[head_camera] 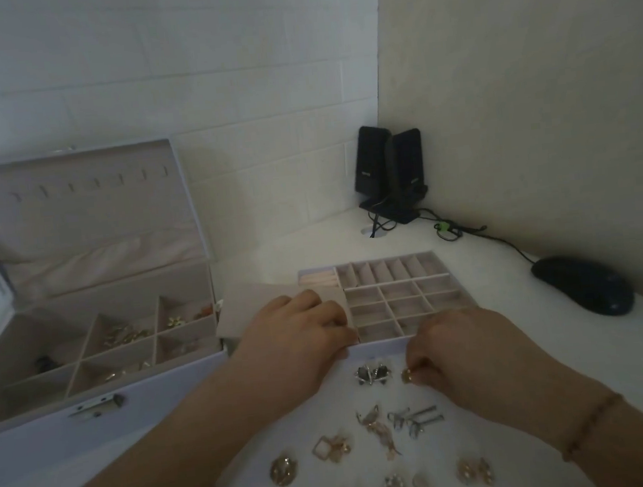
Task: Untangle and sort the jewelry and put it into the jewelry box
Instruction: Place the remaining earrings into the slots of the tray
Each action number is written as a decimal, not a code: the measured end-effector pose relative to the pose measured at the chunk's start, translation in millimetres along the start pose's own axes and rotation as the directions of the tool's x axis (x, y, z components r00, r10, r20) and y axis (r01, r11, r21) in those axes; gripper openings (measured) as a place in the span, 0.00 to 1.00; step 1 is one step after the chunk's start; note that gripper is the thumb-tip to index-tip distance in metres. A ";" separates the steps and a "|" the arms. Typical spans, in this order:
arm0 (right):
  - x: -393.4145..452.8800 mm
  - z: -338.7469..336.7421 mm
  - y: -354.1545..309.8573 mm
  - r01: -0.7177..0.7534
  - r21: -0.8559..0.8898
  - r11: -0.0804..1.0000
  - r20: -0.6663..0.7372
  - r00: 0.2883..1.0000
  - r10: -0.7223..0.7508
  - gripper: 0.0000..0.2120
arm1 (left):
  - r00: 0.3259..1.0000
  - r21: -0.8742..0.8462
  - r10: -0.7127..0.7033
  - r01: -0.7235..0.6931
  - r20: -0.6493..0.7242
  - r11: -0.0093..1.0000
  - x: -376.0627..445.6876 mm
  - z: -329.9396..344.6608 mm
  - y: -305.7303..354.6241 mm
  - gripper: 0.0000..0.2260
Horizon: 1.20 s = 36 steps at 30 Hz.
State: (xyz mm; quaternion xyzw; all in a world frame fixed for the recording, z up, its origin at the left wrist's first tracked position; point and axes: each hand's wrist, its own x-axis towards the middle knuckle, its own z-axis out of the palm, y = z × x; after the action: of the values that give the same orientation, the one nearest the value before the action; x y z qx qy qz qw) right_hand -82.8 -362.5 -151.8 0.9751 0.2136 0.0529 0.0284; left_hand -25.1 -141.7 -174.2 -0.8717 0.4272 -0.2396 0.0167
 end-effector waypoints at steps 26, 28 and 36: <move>53.6 -18.7 12.6 -0.148 0.549 0.822 -0.177 0.941 0.288 0.05 | 0.997 -0.227 -0.014 0.032 0.079 0.973 -2.9 0.2 -17.6 0.14; 70.7 -8.8 13.9 -0.188 0.588 0.786 -0.172 0.921 0.349 0.04 | 0.997 -0.224 -0.015 0.032 0.079 0.974 -3.5 0.1 -17.3 0.12; 92.2 2.8 14.0 -0.211 0.484 0.850 -0.124 0.944 0.305 0.04 | 0.994 -0.247 -0.015 0.041 0.104 0.968 -2.9 -1.9 -18.7 0.14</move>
State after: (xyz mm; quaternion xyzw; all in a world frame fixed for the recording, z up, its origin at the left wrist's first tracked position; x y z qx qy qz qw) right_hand 6.6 -336.6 -145.0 0.9631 0.0884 0.0996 -0.2339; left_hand -13.6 -127.4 -169.3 -0.8839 0.4400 -0.1397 -0.0746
